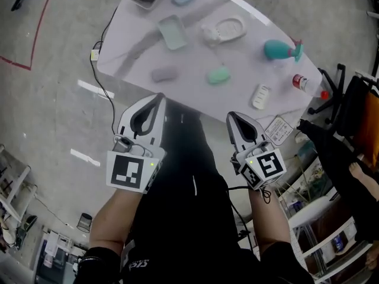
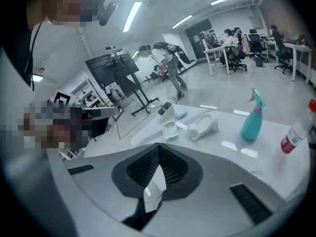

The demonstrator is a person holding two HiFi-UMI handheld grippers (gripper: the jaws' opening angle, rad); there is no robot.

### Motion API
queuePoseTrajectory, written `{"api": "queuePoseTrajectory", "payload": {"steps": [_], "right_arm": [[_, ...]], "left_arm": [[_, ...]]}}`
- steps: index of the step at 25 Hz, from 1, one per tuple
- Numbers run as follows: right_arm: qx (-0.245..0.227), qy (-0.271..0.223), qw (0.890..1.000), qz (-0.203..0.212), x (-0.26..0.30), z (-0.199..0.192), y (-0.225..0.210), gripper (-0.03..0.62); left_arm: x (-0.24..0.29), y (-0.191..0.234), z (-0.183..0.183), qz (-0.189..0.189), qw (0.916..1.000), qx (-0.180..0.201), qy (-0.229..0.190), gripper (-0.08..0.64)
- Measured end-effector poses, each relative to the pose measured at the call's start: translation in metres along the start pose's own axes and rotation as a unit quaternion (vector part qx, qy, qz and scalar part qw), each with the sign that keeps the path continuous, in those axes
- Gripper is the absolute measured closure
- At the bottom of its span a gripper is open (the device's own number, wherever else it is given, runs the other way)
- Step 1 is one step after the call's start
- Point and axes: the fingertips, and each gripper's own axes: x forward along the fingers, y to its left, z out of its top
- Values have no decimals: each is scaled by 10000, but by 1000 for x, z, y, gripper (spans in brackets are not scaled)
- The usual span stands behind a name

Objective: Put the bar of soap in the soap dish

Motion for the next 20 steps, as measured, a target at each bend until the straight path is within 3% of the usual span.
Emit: {"api": "queuePoseTrajectory", "payload": {"steps": [7,10,13,15,17,20], "right_arm": [[-367,192,9991,83,39,-21,-36,584],[-831,624,9946,69,65,-43,-55,584],[-1447,1094,9833,137,93,-66,-76,584],[-1941,1461,9698,211,110,-79,-87,560],[-2539,1845,9488,348,125,-89,-94,479],[-3617,2369,9004,495,144,-100,-107,395]], "left_arm": [[14,20,-38,47,9995,-36,297,552],[24,34,-54,160,9992,-138,344,552],[30,38,-70,174,9989,-263,356,552],[29,36,-80,160,9984,-361,406,552],[26,34,-90,146,9978,-439,470,552],[24,34,-101,165,9972,-521,508,552]]}}
